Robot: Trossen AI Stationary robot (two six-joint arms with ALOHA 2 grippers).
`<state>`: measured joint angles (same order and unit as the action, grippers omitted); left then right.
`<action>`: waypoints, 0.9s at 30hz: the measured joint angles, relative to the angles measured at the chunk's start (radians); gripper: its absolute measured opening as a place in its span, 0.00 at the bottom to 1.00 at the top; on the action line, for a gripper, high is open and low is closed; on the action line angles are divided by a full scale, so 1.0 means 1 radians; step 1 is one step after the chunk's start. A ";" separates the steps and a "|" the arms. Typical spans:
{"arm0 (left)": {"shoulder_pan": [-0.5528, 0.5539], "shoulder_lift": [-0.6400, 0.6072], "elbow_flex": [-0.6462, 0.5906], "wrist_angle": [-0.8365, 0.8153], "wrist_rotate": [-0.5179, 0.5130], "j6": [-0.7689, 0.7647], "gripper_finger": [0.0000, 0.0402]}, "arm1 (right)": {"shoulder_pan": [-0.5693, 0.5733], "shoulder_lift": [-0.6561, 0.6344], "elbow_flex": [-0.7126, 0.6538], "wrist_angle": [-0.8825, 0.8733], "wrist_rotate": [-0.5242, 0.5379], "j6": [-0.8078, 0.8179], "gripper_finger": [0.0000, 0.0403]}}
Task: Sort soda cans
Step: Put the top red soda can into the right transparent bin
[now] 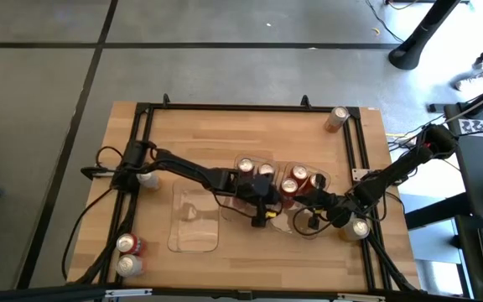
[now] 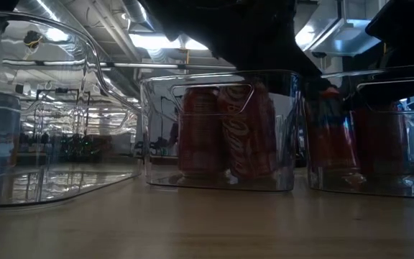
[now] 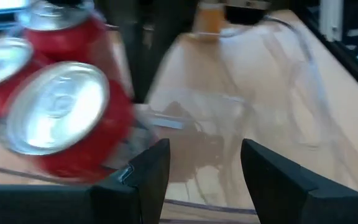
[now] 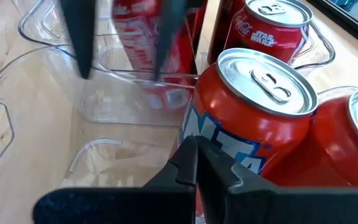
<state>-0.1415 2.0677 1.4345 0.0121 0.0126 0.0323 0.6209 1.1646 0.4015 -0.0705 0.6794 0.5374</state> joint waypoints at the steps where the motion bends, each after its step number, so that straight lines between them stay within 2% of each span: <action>1: -0.006 -0.005 -0.001 -0.006 0.001 0.000 0.46 | 0.000 -0.002 0.000 -0.001 0.000 0.000 0.01; 17: -0.031 -0.141 -0.003 -0.118 -0.006 -0.010 0.46 | 0.000 0.001 0.117 -0.083 -0.090 -0.017 0.01; 27: -0.031 -0.162 -0.001 -0.198 -0.009 -0.026 0.46 | 0.001 -0.002 0.203 -0.215 -0.081 -0.026 0.01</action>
<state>-0.1726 1.9058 1.4334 -0.1857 0.0036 0.0063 0.6216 1.1629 0.6046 -0.2854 0.5983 0.5117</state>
